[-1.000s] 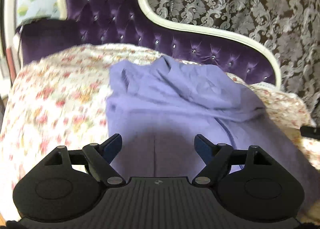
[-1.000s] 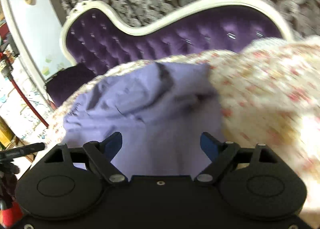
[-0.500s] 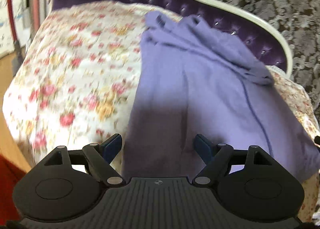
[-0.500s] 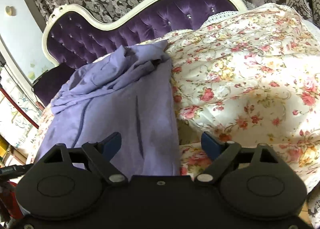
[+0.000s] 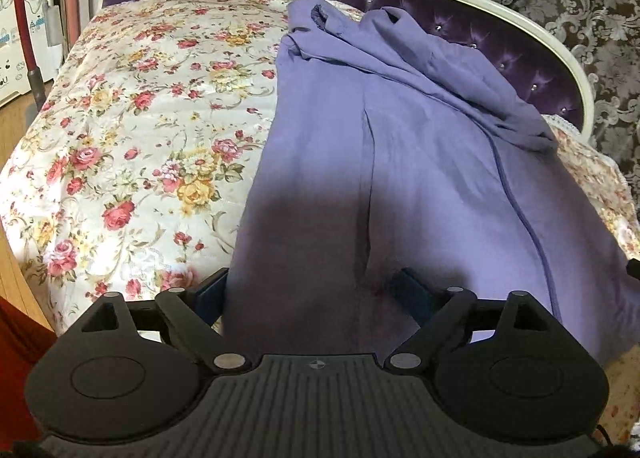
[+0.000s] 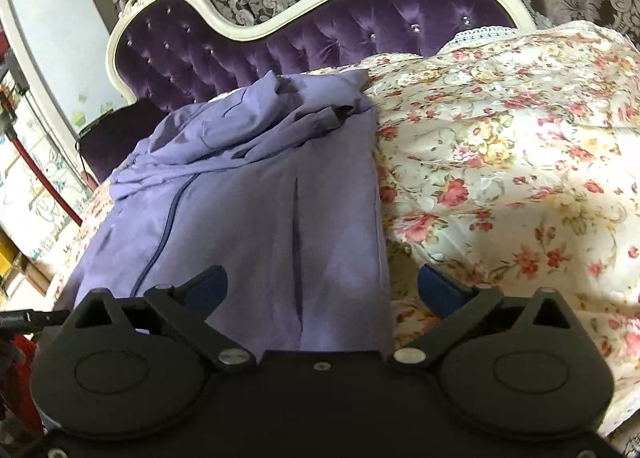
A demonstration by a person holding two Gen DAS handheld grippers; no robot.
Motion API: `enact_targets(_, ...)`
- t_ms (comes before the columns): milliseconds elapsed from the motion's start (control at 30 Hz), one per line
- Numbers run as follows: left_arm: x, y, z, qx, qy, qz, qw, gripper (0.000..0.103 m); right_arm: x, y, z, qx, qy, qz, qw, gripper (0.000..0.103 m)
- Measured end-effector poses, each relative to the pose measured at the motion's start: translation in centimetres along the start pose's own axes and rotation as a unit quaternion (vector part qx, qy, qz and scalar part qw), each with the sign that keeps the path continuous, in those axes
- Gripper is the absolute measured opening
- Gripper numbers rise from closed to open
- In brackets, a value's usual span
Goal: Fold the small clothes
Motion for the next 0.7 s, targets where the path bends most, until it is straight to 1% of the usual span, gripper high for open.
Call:
enact_targets(167, -0.5, 0.0, 0.2, -0.016, 0.009, 0.005, 0.9998, 0.091, 0.0, 0.1, -0.5, 0.002, 0.002, 0.007, 1.0, 0.103)
enact_targets(400, -1.7, -0.8, 1.2, -0.041, 0.025, -0.02, 0.9986, 0.09, 0.2, 0.1, -0.5, 0.012, 0.009, 0.008, 1.0, 0.103)
enact_targets(467, -2.1, -0.4, 1.4, -0.051, 0.027, -0.011, 0.9983, 0.09, 0.2, 0.1, -0.2, 0.023, 0.007, 0.001, 1.0, 0.102)
enact_targets(500, -2.2, -0.2, 1.5, -0.055, 0.025, -0.005, 0.9982, 0.09, 0.2, 0.0, -0.1, 0.034, 0.006, -0.003, 0.999, 0.095)
enact_targets(533, -2.2, 0.0, 1.6, -0.058, 0.019, -0.002, 0.9981, 0.089, 0.1, 0.1, 0.0, 0.044, 0.01, -0.006, 0.999, 0.08)
enact_targets(567, -2.2, 0.2, 1.7, -0.061, 0.016, 0.002, 0.998, 0.087, 0.1, 0.3, 0.0, 0.045, 0.013, -0.006, 0.999, 0.074)
enact_targets(600, -2.1, 0.3, 1.9, -0.061, 0.013, 0.006, 0.998, 0.085, 0.0, 0.5, -0.1, 0.04, 0.017, -0.001, 0.999, 0.065)
enact_targets(633, -2.1, 0.5, 2.0, -0.06, 0.01, 0.01, 0.9981, 0.08, -0.1, 0.8, -0.1, 0.03, 0.018, 0.009, 0.999, 0.059)
enact_targets(667, -2.0, 0.7, 2.2, -0.059, 0.007, 0.014, 0.9981, 0.073, -0.2, 1.0, -0.1, 0.021, 0.019, 0.022, 0.999, 0.055)
enact_targets(700, -2.0, 1.0, 2.4, -0.059, 0.0, 0.019, 0.9981, 0.069, -0.2, 1.3, -0.1, 0.013, 0.02, 0.031, 0.999, 0.04)
Point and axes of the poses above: each gripper's, at about its wrist camera, not at the fingertips, and z roughly against the way its jaws point, y to its left, x to its top, the point moved 1 cm from there along -z, roughly the way its jaws point, and after that the axes turned 8 degrees about -x, right-handed, at the moved point
